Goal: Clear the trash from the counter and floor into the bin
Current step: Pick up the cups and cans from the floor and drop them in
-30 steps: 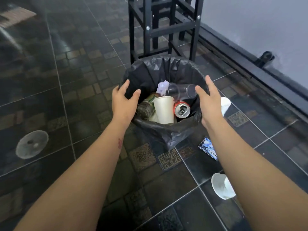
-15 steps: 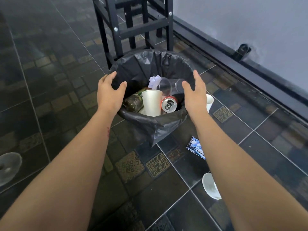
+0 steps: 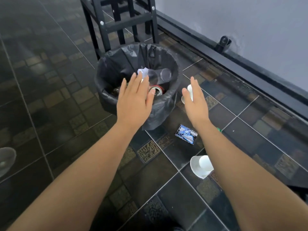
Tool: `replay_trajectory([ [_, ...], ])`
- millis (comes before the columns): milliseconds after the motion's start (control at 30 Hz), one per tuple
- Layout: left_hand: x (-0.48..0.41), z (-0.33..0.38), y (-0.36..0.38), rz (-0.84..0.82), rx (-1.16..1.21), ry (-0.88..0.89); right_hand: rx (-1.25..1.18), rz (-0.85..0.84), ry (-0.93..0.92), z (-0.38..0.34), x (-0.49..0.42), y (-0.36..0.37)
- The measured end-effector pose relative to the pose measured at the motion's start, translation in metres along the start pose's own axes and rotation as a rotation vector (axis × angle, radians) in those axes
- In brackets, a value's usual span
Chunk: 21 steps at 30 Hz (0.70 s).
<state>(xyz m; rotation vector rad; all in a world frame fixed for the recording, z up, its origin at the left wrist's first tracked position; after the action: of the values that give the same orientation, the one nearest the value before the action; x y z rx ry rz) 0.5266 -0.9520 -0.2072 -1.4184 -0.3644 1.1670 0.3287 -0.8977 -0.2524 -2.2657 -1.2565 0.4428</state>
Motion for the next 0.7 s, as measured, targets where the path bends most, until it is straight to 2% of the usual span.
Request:
replay_trajectory([
  [133,0.018,0.067,0.024,0.004,-0.019,0.223,0.144,0.051,0.04,0.045,0.021,-0.031],
  [267,0.041,0.119,0.066,-0.131,-0.007,0.386,0.366,0.02,0.165,0.1,0.049,-0.054],
  [400,0.068,0.131,0.132,-0.478,-0.079,0.387,0.504,-0.072,0.349,0.146,0.071,-0.063],
  [533,0.087,0.123,0.187,-0.828,-0.191,0.346,0.578,-0.15,0.424,0.173,0.082,-0.058],
  [700,0.086,0.118,0.216,-0.926,-0.155,0.298,0.597,-0.196,0.451,0.189,0.082,-0.042],
])
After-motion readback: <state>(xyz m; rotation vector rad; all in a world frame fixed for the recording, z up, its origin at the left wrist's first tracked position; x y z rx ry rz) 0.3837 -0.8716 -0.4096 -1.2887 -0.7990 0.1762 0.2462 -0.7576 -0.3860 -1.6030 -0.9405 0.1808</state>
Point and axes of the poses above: each hand's wrist, its own x-axis away from the middle knuckle, its own y-axis out of the palm, z = x × y, the point moved 6 cm from there along -x, towards the middle knuckle, and after that the axes turned 1 degree about x, right-handed, at the moved point
